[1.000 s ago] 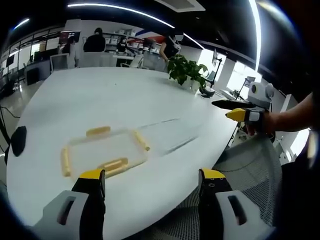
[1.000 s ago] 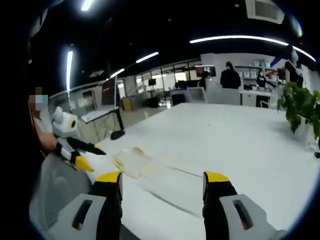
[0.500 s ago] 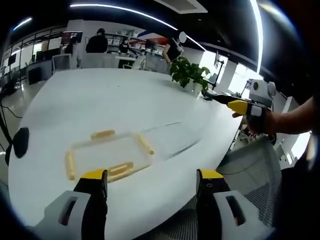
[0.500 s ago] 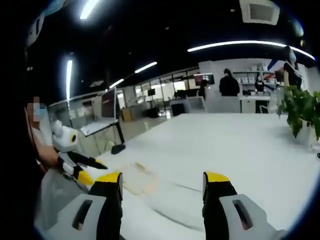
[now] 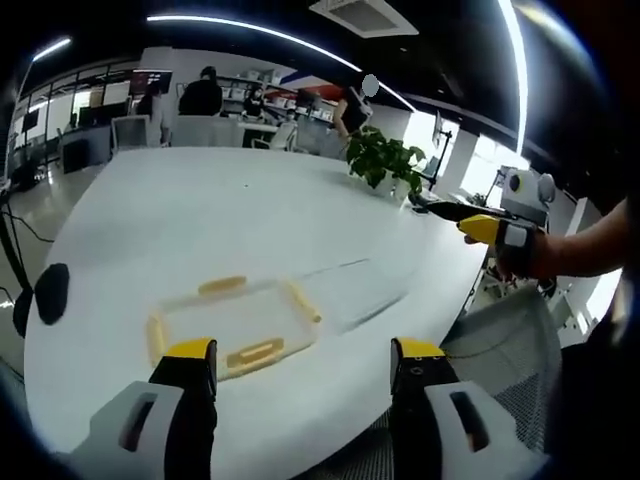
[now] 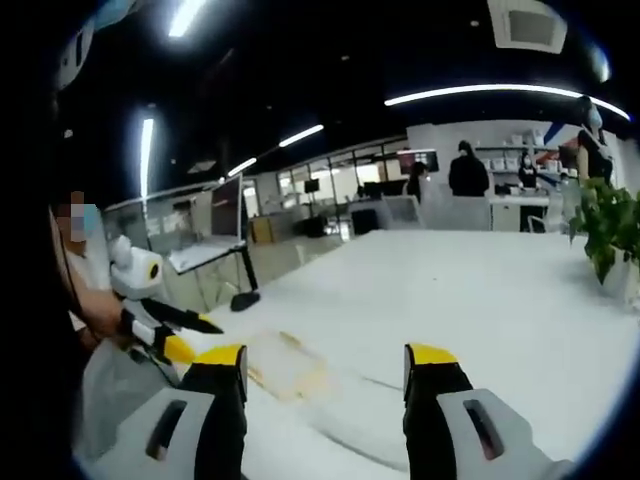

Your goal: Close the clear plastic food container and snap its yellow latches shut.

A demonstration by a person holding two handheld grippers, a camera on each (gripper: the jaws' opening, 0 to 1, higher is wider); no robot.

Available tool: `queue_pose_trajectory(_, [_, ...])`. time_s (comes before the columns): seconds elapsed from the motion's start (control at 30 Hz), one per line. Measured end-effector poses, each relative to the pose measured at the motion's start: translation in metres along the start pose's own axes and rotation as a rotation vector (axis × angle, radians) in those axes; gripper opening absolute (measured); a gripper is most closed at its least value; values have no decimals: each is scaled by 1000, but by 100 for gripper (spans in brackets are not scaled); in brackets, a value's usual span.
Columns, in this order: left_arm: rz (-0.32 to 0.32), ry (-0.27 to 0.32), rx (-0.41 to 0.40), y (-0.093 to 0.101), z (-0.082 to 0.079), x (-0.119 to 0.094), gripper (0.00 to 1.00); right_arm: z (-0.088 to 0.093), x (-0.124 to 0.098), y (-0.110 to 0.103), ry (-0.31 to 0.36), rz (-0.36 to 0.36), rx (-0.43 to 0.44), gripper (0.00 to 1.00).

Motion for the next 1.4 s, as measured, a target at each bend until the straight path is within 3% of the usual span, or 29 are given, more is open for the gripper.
queue_pose_trajectory(1.4, [-11,11,-12,-28,11,-20,70,16,49,-47,3,-68,20,62])
Point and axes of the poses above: the point that each gripper's makers call its tool centre point, and the gripper's own axes: x roughly forward along the fingers, y roughly to its right, z roughly out of its underside, the point moved 6 cm from there along -x, roughly backward along the fingers, and after that the axes turned 14 degrees about x, right-handed, at the moved point
